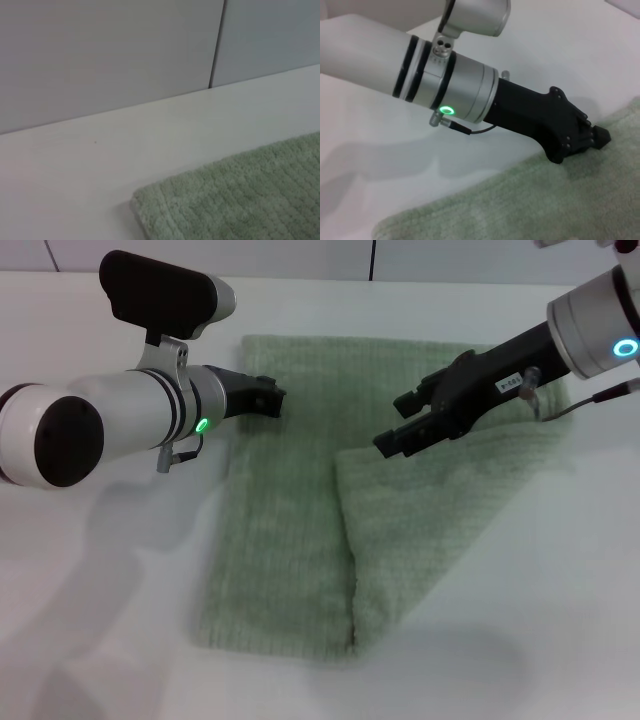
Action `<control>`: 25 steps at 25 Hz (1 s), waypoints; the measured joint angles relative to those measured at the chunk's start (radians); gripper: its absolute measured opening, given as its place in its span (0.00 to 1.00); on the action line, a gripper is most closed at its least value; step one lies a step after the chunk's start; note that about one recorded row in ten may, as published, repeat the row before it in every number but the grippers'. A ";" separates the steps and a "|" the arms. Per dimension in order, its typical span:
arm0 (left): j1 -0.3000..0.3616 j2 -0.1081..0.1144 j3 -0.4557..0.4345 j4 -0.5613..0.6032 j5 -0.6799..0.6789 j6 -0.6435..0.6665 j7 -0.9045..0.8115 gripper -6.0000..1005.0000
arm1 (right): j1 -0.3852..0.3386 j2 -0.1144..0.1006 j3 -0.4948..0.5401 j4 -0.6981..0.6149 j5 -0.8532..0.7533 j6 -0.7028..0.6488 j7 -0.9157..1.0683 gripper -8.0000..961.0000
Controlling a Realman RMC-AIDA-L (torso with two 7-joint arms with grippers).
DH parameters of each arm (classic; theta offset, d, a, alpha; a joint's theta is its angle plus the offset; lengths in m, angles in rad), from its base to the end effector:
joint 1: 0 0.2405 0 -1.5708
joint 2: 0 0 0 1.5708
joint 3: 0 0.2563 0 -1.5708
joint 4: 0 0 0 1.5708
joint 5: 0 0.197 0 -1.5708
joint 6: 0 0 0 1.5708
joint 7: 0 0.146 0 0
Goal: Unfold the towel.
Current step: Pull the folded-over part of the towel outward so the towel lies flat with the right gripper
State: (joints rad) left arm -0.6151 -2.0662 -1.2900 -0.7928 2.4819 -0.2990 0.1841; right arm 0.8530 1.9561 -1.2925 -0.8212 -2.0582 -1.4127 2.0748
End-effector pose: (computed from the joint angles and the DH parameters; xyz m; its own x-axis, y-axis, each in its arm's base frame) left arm -0.2227 0.4024 -0.0800 0.7331 0.5766 0.3607 0.6435 -0.4165 -0.6422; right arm 0.1456 0.3881 -0.0150 0.9065 -0.4215 -0.0242 -0.4219 -0.9024 -0.0873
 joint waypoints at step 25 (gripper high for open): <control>0.000 0.002 -0.002 -0.001 0.006 -0.005 0.000 0.00 | 0.041 0.093 -0.005 0.055 -0.135 0.151 -0.003 0.75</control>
State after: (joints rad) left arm -0.6152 -2.0647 -1.2922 -0.7935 2.4882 -0.3038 0.1841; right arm 0.8943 2.0493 -1.2976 -0.7662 -2.1934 -1.2621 2.0713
